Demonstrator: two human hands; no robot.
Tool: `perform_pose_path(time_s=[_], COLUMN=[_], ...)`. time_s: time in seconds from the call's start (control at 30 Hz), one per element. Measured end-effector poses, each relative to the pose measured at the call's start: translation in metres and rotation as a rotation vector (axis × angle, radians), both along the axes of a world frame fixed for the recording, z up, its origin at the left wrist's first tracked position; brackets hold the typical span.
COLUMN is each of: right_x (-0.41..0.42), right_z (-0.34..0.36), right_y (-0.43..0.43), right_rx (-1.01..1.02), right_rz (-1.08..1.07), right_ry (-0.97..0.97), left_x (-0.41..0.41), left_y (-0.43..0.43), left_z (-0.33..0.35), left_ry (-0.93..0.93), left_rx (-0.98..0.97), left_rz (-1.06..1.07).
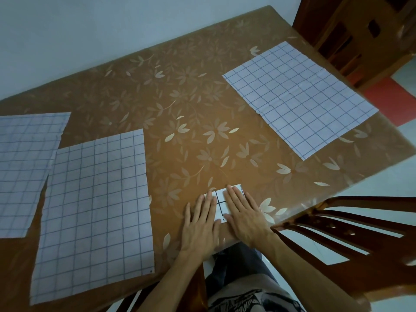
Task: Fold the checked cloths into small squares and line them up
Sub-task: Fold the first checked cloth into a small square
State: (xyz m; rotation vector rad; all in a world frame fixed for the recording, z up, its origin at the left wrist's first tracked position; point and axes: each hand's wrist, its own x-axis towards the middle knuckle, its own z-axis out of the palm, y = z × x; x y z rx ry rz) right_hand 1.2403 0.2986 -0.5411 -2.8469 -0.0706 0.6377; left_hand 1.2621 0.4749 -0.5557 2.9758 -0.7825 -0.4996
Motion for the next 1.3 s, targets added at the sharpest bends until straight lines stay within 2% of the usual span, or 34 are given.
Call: perform_pose_path(time_s=[0.23, 0.3, 0.43, 0.5, 0.6, 0.73, 0.93, 1.3], right_x=[0.003, 0.01, 0.033, 0.043, 0.051, 0.052, 0.035, -0.025], right_z=[0.018, 0.028, 0.061, 0.084, 0.118, 0.145, 0.182, 0.215], right_y=[-0.015, -0.013, -0.01, -0.009, -0.007, -0.006, -0.017, -0.008], right_rx=[-0.018, -0.014, 0.126, 0.23, 0.349, 0.357, 0.335, 0.411], right_rz=[0.035, -0.011, -0.094, -0.113, -0.149, -0.218, -0.222, -0.15], right_ry=[0.063, 0.077, 0.03, -0.034, -0.091, -0.054, -0.028, -0.072], left_x=[0.003, 0.008, 0.027, 0.04, 0.056, 0.058, 0.048, -0.043], left_y=[-0.001, -0.005, -0.009, -0.009, -0.008, -0.006, -0.001, 0.006], left_z=[0.024, 0.042, 0.082, 0.1, 0.127, 0.157, 0.178, 0.21], left_ry=[0.147, 0.194, 0.222, 0.208, 0.209, 0.22, 0.235, 0.179], left_rx=[0.061, -0.032, -0.387, -0.431, -0.399, -0.331, -0.36, -0.451], left_rz=[0.02, 0.064, 0.271, 0.324, 0.324, 0.29, 0.331, 0.42])
